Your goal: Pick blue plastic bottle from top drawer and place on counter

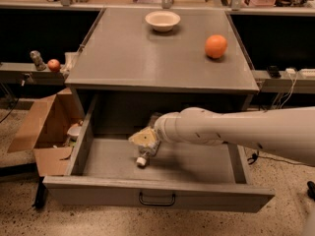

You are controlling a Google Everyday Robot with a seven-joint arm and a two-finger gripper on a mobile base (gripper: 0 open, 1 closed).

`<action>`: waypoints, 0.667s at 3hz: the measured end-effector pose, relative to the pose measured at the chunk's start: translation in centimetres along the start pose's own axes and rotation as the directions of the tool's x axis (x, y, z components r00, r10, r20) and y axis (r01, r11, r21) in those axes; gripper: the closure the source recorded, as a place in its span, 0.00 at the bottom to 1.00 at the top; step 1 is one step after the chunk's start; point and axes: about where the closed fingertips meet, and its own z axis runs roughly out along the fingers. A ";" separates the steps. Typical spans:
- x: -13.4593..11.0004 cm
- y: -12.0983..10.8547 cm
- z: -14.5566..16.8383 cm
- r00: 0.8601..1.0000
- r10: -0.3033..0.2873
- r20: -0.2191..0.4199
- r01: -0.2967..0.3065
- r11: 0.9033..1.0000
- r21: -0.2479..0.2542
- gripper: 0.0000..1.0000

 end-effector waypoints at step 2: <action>1.7 -2.2 1.6 0.995 0.089 -0.054 -0.083 0.991 0.109 0.00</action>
Offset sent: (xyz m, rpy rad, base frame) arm 0.0226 -0.0123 -0.0458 -0.0694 0.0957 -0.1917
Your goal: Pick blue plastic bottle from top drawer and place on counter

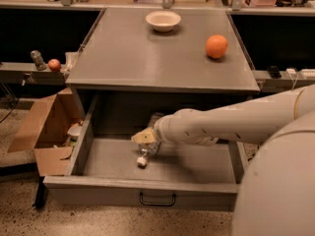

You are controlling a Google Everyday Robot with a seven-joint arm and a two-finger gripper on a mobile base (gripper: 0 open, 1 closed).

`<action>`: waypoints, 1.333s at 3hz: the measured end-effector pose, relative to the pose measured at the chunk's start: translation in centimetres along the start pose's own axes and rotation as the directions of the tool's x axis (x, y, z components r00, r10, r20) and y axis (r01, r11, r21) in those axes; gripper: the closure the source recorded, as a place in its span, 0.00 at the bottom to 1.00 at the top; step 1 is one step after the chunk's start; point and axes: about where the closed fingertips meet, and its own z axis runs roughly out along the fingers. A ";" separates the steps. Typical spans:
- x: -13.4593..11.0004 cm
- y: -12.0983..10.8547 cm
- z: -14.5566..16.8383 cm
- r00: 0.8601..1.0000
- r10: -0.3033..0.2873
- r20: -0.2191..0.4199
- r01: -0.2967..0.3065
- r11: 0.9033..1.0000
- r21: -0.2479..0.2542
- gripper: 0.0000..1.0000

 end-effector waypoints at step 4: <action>-2.2 1.7 0.8 0.999 -0.033 0.009 0.033 0.999 -0.010 0.63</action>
Offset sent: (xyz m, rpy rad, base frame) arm 0.0176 0.0457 -0.0292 -0.0272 0.0752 0.0428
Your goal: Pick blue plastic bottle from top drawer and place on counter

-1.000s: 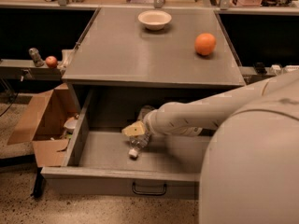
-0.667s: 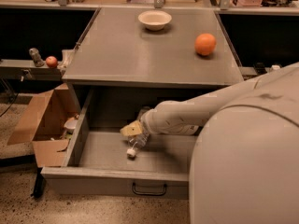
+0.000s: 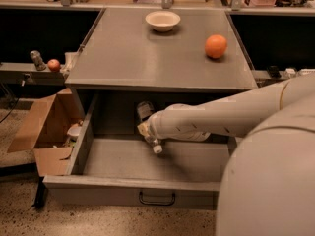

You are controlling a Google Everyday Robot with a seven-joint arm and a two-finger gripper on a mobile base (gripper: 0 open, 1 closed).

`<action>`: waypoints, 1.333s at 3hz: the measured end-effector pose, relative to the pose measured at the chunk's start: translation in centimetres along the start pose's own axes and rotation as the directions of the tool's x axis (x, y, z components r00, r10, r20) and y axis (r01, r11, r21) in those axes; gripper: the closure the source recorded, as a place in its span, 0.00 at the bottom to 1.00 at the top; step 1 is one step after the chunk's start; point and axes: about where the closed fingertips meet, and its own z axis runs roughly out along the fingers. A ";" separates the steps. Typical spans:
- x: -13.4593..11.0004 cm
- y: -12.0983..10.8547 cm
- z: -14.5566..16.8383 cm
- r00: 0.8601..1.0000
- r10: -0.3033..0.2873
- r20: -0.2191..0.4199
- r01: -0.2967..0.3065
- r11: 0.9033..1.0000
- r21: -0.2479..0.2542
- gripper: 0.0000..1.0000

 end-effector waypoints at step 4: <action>-6.5 2.6 -8.0 0.966 -0.110 0.234 0.115 0.993 -0.009 1.00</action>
Offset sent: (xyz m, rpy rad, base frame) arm -0.0205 0.0057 0.1021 0.0945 -0.2724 0.1113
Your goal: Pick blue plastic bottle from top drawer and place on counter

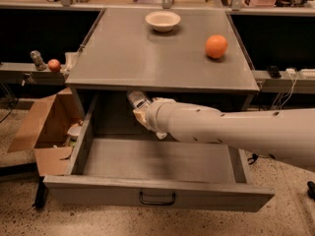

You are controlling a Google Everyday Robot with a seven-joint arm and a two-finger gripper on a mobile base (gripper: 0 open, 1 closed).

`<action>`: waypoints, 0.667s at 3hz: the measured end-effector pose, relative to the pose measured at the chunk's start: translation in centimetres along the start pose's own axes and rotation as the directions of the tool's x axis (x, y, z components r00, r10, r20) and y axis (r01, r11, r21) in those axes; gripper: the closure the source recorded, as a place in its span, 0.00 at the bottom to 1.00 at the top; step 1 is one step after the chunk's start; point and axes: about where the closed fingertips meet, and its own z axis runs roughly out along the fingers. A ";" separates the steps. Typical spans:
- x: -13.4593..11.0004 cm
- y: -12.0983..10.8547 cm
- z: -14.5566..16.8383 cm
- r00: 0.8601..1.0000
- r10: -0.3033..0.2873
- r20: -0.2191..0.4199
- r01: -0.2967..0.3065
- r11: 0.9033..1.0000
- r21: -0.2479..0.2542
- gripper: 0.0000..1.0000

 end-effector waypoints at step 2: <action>1.1 3.9 -1.0 0.997 -0.082 -0.009 0.080 0.988 -0.134 1.00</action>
Offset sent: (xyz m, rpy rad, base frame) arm -0.0961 0.0013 -0.0078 0.0320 0.0296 0.2989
